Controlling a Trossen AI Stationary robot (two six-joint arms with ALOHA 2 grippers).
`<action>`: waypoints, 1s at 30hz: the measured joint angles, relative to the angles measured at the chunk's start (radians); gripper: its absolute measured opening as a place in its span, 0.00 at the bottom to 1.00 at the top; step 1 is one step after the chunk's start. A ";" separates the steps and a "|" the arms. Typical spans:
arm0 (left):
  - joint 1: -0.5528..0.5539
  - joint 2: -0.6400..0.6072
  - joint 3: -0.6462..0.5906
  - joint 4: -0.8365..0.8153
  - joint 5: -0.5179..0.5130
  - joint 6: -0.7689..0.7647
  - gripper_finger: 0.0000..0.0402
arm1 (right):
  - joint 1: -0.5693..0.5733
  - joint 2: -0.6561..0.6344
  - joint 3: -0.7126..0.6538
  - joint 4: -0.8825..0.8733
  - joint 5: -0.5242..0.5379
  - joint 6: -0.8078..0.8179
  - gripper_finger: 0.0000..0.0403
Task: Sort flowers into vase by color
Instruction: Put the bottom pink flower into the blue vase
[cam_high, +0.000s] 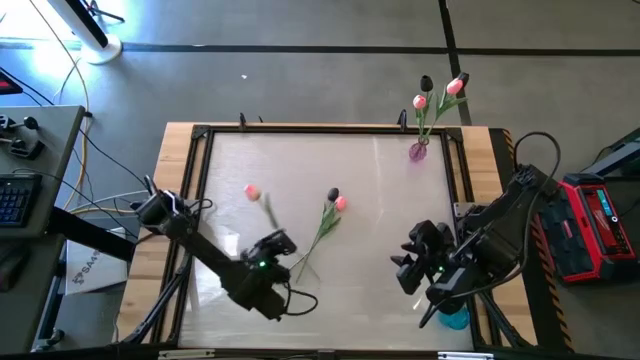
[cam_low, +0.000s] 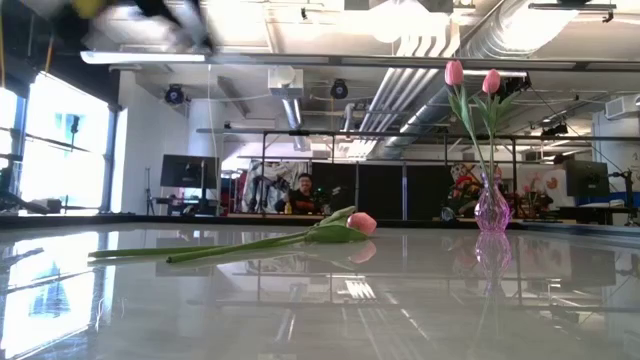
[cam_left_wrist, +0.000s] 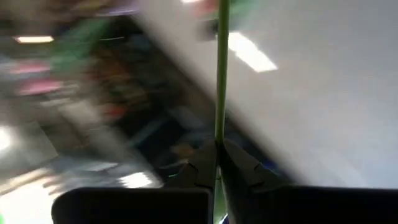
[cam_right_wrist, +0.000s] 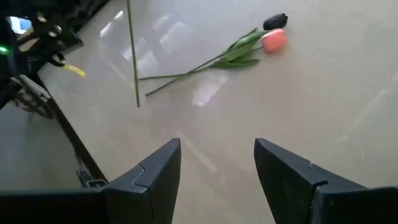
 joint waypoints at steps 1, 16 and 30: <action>0.016 0.000 0.000 0.033 -0.105 0.043 0.00 | 0.000 0.000 -0.005 0.007 0.000 0.000 0.48; 0.247 -0.002 0.277 0.185 -0.456 0.269 0.00 | -0.022 -0.002 0.174 0.033 0.087 -0.240 0.48; 0.275 -0.002 0.322 0.403 -0.300 0.741 0.00 | -0.104 -0.003 0.324 -0.024 -0.005 -0.468 0.48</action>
